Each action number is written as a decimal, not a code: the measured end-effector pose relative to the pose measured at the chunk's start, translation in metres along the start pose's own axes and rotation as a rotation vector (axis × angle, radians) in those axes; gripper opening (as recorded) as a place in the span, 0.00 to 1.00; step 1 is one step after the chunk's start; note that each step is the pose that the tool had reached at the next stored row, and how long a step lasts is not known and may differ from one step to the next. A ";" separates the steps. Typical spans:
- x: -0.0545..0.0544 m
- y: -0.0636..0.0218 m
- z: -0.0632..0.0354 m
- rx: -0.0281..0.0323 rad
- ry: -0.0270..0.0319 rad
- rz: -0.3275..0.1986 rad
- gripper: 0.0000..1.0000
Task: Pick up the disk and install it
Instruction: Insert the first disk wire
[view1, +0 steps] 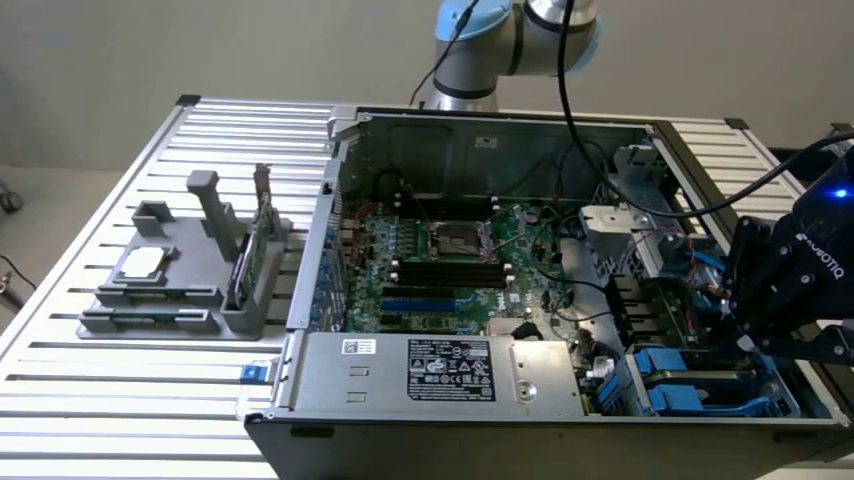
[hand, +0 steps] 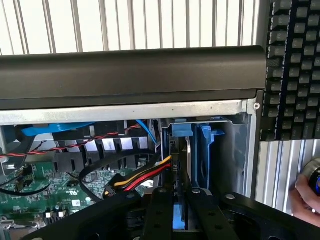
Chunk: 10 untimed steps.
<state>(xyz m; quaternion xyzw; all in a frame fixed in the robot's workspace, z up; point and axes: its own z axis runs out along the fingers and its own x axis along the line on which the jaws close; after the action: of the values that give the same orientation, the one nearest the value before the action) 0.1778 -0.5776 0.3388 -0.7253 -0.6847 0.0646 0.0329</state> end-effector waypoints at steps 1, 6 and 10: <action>0.000 0.0000 0.0001 0.0005 -0.0013 0.000 0.16; 0.000 0.0002 0.0005 0.0036 -0.0074 0.001 0.16; 0.002 0.0002 0.0006 0.0074 -0.0121 0.001 0.16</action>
<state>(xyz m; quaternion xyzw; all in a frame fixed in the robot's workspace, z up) 0.1780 -0.5757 0.3381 -0.7251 -0.6842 0.0715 0.0314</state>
